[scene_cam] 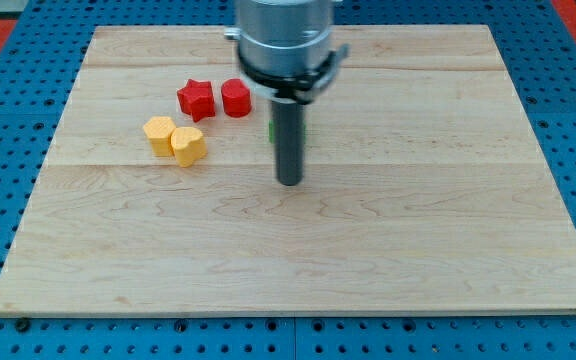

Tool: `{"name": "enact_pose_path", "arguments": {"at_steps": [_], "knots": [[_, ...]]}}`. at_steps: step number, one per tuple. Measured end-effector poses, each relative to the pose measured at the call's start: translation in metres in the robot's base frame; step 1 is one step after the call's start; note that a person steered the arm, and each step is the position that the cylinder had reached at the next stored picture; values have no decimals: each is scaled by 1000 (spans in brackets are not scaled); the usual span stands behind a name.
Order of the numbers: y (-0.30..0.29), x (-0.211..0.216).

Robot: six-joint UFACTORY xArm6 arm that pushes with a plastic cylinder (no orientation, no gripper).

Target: Keep arm on right side of blue cube

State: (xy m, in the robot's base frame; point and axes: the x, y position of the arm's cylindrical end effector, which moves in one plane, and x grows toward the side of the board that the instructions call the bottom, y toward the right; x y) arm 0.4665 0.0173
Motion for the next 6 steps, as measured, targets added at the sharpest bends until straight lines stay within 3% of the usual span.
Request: {"name": "enact_pose_path", "arguments": {"at_steps": [1, 3, 5, 6], "knots": [[22, -3], [65, -110], [60, -222], [51, -198]]}}
